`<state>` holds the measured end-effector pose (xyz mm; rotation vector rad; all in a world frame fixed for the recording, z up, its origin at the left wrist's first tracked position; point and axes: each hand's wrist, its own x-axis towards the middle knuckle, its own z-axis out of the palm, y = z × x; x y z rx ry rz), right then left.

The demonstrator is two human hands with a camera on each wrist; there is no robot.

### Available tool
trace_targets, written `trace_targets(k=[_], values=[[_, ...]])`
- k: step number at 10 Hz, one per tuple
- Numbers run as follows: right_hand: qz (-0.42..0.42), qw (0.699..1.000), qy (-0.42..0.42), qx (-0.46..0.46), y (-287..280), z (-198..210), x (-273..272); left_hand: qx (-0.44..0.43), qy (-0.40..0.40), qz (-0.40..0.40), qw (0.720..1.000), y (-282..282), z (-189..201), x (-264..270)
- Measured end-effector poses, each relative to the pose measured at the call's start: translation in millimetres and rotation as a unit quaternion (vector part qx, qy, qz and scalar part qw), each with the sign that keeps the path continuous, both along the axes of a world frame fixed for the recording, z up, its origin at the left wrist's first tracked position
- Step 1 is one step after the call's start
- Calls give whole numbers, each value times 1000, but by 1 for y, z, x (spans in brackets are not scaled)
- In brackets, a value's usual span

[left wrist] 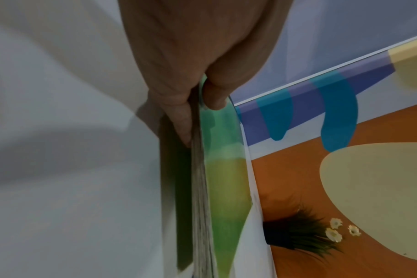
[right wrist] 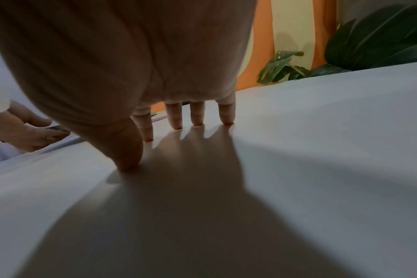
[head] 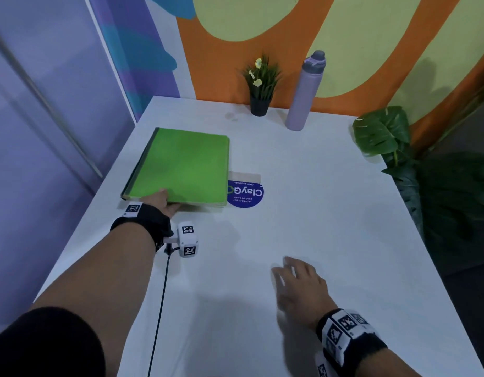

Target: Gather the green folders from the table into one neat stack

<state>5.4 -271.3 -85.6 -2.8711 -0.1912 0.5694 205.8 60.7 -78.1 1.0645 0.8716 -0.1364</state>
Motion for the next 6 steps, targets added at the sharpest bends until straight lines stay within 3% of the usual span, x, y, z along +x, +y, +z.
trace_targets(k=[1, 2, 3, 4, 5, 6], values=[[-7, 1000, 4, 9, -1, 1, 0, 234, 52, -92, 967, -7, 11, 10], [-17, 999, 24, 14, 0, 2, 3, 385, 20, -187, 904, -14, 32, 5], [-18, 999, 39, 12, 1, 5, 5, 446, 38, -267, 854, -15, 48, 9], [-18, 999, 51, 8, 1, 8, 5, 380, 25, -254, 889, -22, 65, 2], [-18, 998, 58, 11, 2, 11, 6, 241, 14, -206, 948, -24, 64, -6], [-1, 999, 47, 1, 4, 14, 3, 225, 4, -204, 953, -28, 66, -30]])
